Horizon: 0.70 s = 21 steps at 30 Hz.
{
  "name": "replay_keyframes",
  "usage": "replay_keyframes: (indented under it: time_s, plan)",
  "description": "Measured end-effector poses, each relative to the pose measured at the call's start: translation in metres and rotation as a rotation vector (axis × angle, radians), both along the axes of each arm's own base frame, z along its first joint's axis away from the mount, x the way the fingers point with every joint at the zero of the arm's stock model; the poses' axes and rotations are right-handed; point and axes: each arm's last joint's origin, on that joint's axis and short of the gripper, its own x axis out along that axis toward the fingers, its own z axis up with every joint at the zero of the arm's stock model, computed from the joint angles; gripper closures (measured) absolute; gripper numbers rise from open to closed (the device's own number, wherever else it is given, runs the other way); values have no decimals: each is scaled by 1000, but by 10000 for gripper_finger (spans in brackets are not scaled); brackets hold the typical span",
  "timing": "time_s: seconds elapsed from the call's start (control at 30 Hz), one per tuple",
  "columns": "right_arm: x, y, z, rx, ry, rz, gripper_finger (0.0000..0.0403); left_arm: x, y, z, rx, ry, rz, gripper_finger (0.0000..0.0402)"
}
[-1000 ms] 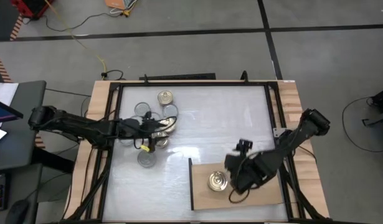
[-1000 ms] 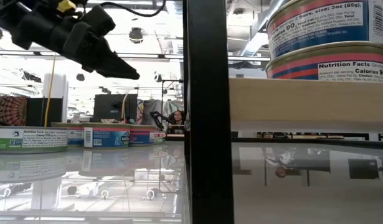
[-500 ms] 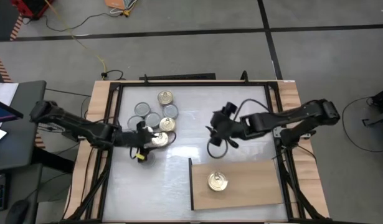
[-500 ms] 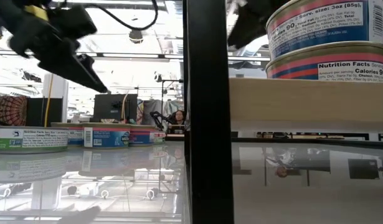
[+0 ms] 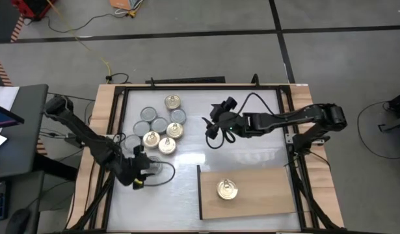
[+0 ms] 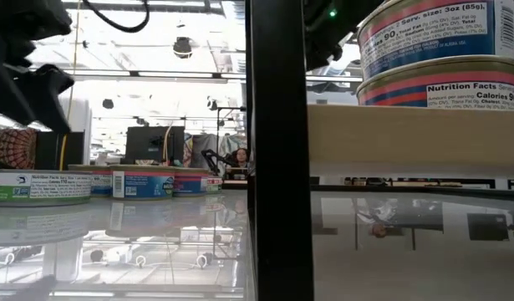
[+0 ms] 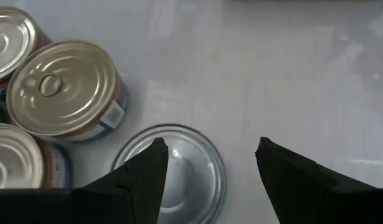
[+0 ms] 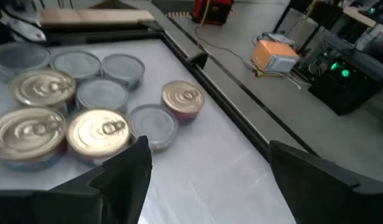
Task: Stack canned seafood by type on shelf
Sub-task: Put the green tuna can on the shelf
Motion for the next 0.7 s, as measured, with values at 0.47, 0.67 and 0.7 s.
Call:
replay_keyframes:
  time_s: [0.47, 0.67, 0.7]
  plan:
    - [11, -6, 5, -54, -51, 97, 58, 6, -15, -32, 235, 116, -94, 168]
    - [9, -23, -5, 1, -25, 180, 58, 10, -16, -44, 289, 174, -126, 168]
    - [8, -26, -9, -2, -31, 172, 58, 10, -16, -44, 292, 179, -125, 168]
